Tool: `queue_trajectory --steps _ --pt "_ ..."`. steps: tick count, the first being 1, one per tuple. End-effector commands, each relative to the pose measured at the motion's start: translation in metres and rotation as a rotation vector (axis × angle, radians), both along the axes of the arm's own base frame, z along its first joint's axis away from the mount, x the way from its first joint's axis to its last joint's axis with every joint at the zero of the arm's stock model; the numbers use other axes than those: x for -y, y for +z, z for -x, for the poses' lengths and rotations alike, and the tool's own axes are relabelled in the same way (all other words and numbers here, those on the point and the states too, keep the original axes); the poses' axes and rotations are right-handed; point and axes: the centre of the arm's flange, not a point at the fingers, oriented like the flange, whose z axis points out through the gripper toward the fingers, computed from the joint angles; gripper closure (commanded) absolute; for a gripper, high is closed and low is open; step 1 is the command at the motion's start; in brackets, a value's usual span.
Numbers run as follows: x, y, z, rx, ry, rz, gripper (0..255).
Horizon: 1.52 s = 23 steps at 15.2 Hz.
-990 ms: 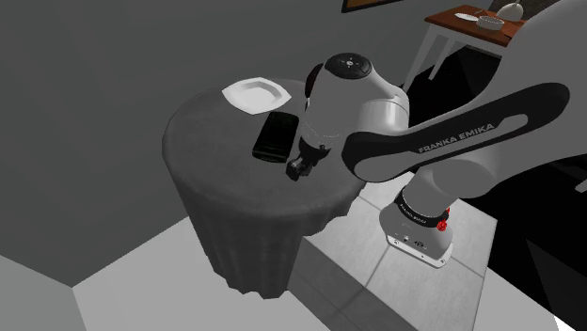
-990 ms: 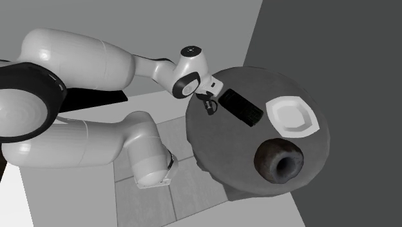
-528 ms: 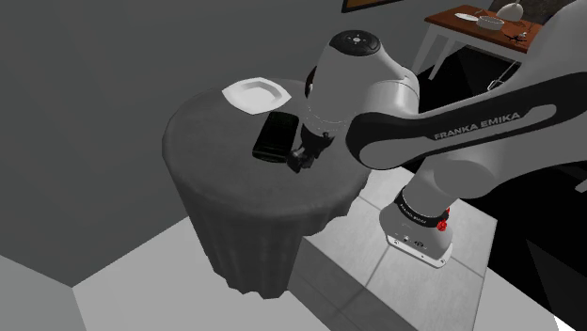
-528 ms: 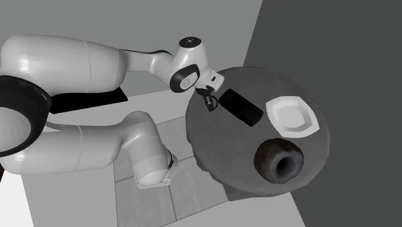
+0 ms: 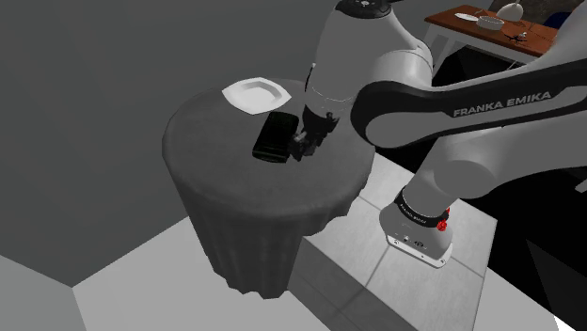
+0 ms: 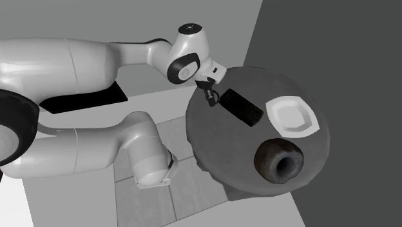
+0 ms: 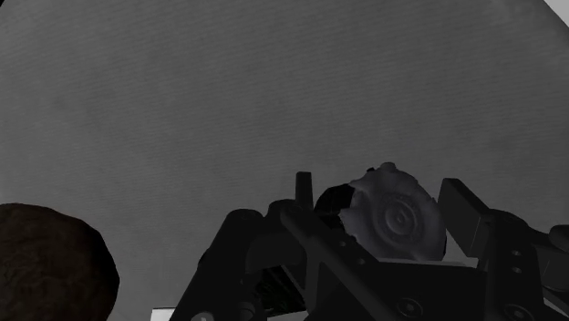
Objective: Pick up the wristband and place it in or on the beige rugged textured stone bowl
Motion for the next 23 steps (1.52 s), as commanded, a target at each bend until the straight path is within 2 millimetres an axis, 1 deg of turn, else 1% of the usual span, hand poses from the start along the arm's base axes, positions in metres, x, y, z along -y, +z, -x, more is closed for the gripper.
queue_trajectory --steps 1,23 --pt "-0.001 0.010 0.002 0.000 0.000 0.000 255" --pt "-0.001 0.126 0.002 0.000 0.000 0.000 255"
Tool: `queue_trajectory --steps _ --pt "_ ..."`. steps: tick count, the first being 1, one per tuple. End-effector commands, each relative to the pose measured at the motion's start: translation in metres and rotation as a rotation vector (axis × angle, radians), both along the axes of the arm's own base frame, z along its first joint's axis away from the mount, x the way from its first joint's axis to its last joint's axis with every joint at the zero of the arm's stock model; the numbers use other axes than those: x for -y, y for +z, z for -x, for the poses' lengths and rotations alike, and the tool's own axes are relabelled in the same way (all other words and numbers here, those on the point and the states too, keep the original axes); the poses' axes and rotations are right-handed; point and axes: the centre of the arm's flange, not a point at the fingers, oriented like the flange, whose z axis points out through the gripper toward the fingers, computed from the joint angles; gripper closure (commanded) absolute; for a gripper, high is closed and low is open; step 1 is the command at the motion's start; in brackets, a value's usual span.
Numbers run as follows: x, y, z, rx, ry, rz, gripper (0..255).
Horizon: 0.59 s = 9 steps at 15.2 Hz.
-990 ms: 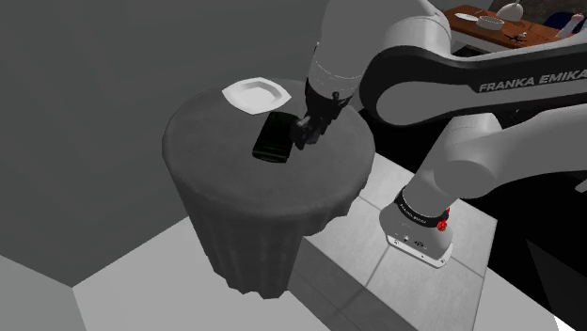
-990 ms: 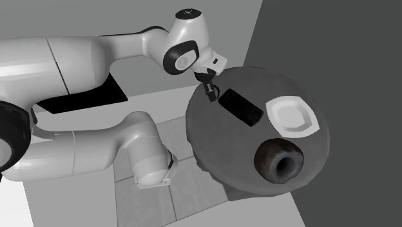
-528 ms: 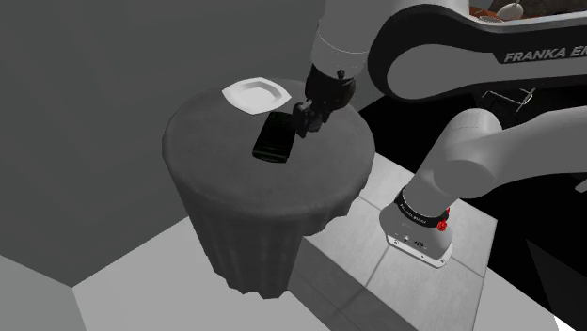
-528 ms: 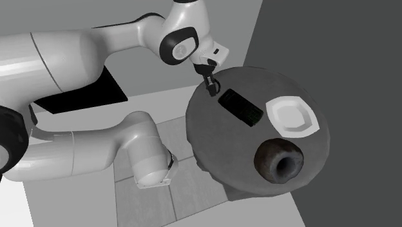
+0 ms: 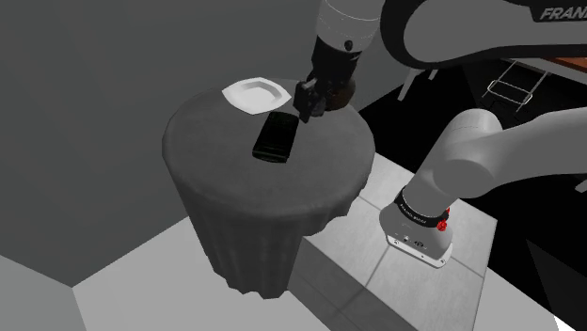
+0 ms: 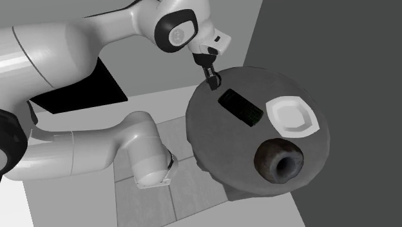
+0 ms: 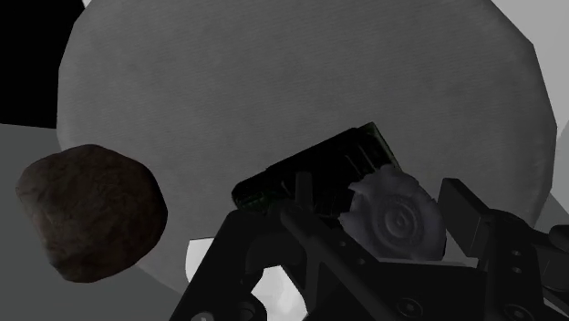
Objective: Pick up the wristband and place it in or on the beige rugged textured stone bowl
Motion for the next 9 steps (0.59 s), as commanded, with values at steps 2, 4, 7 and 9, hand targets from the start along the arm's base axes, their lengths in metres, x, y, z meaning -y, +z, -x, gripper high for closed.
queue_trajectory --steps 2,4,7,9 --pt "0.000 0.016 -0.001 0.000 0.000 0.000 255" --pt "0.000 0.026 -0.001 0.000 0.000 0.000 255" --pt "0.024 0.030 -0.012 0.000 0.000 0.000 255" --pt "0.048 0.030 -0.022 0.000 0.000 0.000 255"
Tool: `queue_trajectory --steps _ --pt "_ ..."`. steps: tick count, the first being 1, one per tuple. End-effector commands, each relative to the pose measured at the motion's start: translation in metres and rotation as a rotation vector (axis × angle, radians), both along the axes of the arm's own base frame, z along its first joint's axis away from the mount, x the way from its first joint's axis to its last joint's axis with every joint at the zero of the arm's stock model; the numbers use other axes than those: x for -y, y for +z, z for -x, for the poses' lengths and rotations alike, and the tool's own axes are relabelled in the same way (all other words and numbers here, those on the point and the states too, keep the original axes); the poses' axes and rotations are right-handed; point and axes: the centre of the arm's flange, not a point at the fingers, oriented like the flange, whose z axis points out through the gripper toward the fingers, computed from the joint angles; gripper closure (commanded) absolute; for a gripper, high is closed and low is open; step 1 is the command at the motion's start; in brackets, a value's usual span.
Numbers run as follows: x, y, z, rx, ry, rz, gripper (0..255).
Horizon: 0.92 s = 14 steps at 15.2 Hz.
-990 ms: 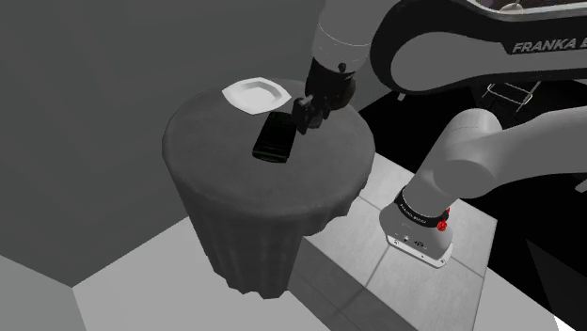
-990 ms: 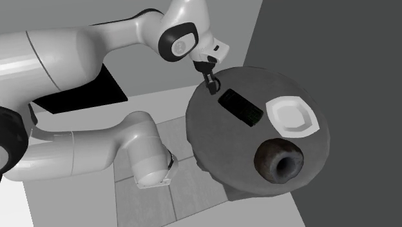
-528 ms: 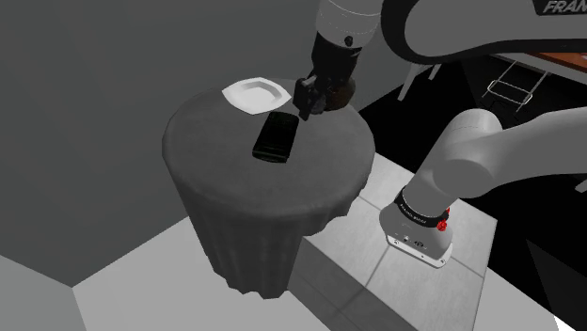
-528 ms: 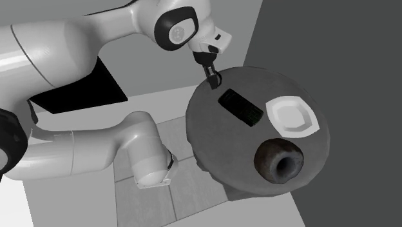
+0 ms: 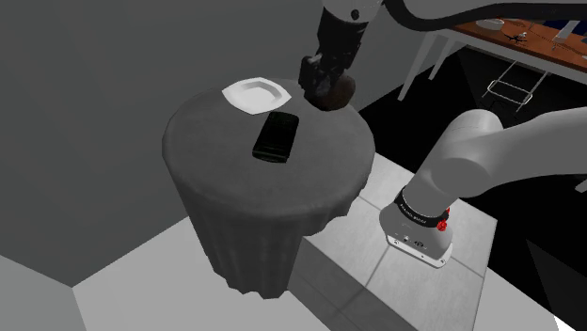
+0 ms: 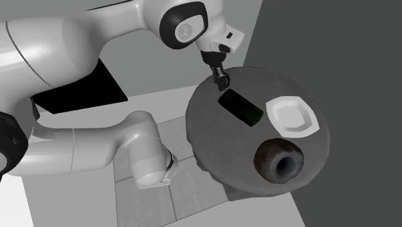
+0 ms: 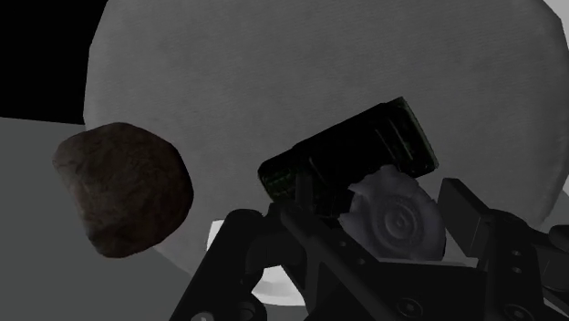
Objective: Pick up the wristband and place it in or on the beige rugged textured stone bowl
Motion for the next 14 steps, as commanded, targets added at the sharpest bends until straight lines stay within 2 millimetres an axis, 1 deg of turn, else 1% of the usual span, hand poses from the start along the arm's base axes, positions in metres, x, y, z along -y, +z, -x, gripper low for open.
queue_trajectory --steps 1,14 --pt "0.027 0.001 -0.010 0.000 0.001 0.001 255" --pt "0.184 -0.003 -0.080 0.000 0.001 0.001 255"
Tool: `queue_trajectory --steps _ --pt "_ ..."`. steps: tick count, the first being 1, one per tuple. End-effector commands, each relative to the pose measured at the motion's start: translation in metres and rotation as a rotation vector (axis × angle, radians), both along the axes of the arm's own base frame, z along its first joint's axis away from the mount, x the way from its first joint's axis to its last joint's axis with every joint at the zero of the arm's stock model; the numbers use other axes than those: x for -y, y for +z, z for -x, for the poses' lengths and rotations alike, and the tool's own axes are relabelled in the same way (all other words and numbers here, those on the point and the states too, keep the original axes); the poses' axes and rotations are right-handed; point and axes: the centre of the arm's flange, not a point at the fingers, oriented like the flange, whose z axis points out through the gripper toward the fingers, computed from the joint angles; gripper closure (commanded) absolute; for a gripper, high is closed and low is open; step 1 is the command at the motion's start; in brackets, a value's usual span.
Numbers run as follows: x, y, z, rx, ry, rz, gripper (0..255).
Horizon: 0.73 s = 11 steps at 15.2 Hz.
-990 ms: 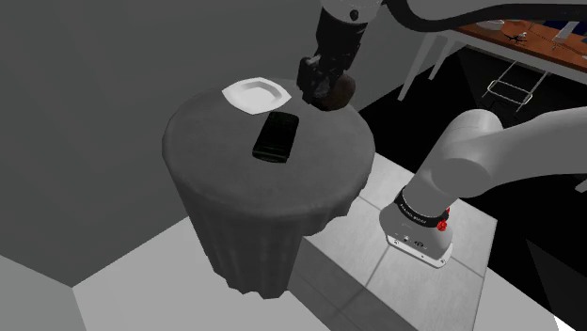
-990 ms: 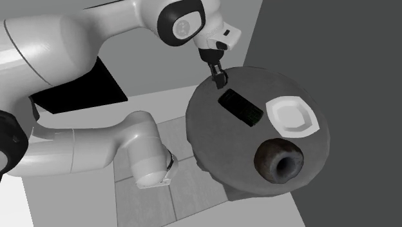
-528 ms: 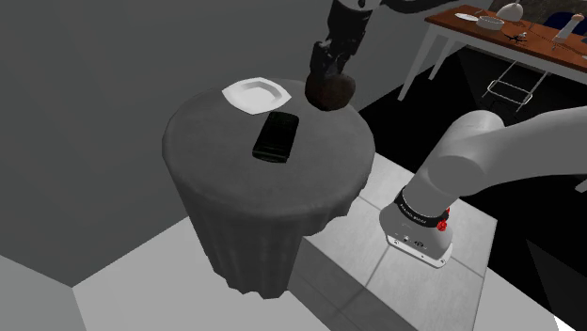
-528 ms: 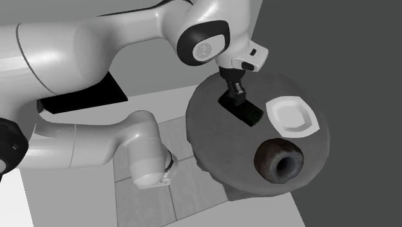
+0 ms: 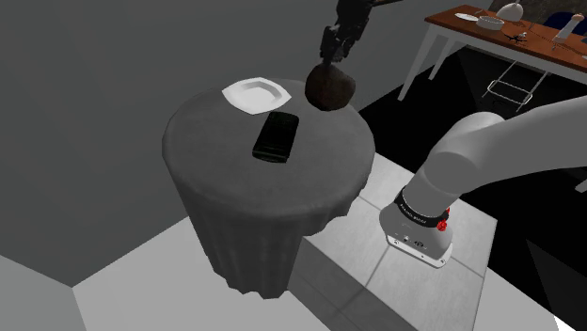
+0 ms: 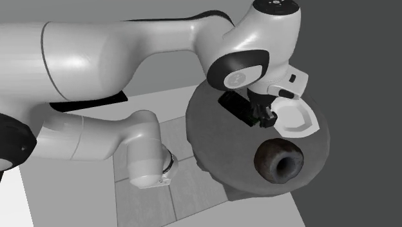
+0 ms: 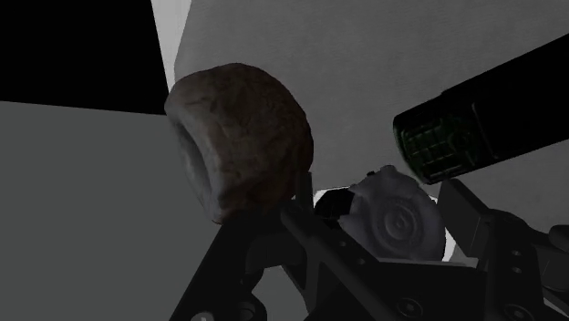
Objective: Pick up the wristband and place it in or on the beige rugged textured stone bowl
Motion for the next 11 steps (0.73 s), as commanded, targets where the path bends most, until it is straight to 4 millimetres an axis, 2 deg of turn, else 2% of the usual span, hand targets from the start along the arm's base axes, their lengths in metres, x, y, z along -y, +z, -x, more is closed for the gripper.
queue_trajectory --steps 1,9,11 --pt "0.023 -0.001 -0.014 0.000 0.001 0.001 255" --pt "0.120 -0.004 -0.057 0.000 0.001 0.001 255" --pt "0.127 -0.009 -0.060 0.000 0.001 0.001 255"
